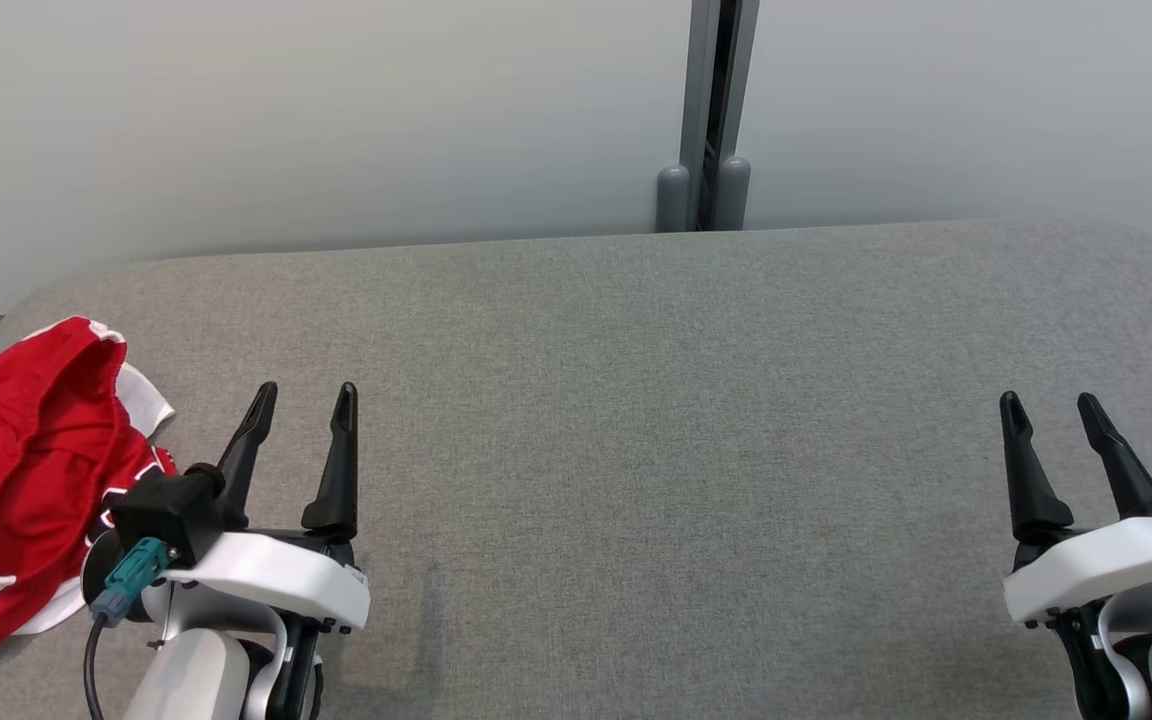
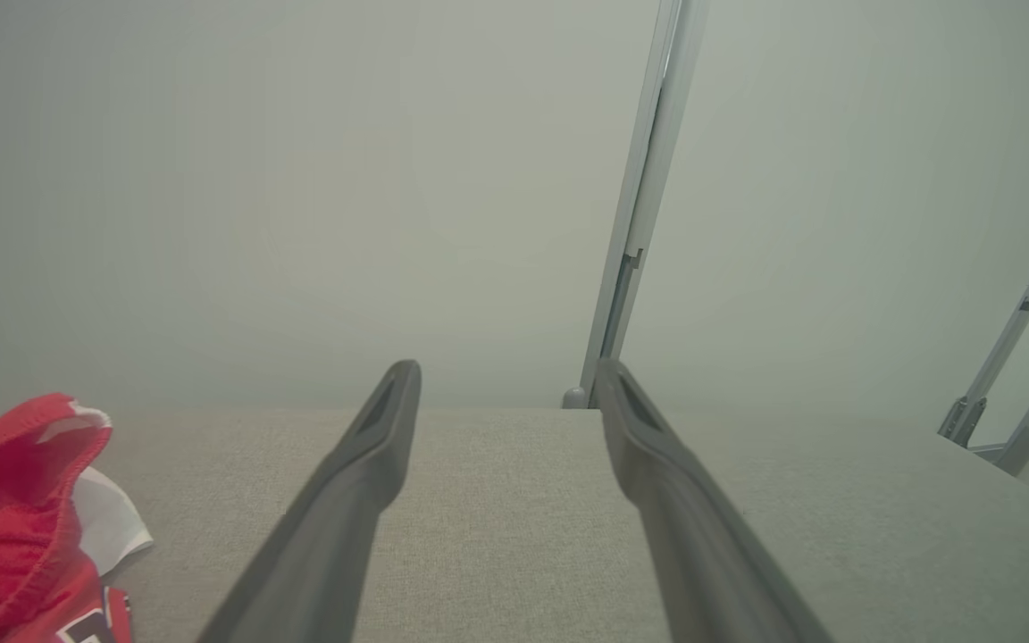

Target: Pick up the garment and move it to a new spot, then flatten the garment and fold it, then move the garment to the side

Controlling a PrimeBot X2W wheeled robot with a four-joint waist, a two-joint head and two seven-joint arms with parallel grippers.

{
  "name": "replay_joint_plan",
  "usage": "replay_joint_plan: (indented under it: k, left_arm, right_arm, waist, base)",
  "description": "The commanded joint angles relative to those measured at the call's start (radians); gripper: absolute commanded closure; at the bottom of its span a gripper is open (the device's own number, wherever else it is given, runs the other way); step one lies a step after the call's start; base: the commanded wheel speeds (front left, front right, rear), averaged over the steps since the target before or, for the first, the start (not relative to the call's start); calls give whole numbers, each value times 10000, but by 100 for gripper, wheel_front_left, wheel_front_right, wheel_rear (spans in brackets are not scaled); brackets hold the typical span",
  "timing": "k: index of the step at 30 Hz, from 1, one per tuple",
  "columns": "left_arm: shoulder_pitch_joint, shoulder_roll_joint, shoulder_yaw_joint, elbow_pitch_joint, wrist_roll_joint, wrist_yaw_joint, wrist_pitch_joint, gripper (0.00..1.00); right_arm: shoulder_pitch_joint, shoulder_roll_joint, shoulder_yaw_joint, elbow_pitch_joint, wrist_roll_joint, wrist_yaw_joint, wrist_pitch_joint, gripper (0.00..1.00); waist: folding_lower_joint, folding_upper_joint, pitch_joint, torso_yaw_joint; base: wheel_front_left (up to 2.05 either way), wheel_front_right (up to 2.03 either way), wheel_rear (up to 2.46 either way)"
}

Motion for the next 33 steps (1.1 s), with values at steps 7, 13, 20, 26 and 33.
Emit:
replay_joint_plan:
  k: [7,13,20,26,33]
  left_arm:
    - [11,142,61,-149,743,180,91,0]
    - [86,160,59,-111,1112,268,246,0]
    - [185,142,94,-103,1396,289,485,0]
    - [213,210,76,-105,1686,326,563,0]
    - [227,246,114,-100,1990,383,713,0]
  right_arm:
    - [-7,36,65,-5,-712,0,-235,0]
    - [29,148,-2,48,-980,0,-281,0]
    - [149,280,-114,85,-1197,0,-276,0]
    - [226,345,-159,97,-1420,0,-271,0]
    - [244,397,-131,71,-1762,0,-343,0]
  waist:
    - [0,0,49,26]
    - [0,0,47,21]
    - [0,0,33,28]
    - [0,0,12,36]
    - [0,0,17,50]
  base:
    - [0,0,0]
    - [0,0,0]
    - [0,0,0]
    - [0,0,0]
    - [0,0,0]
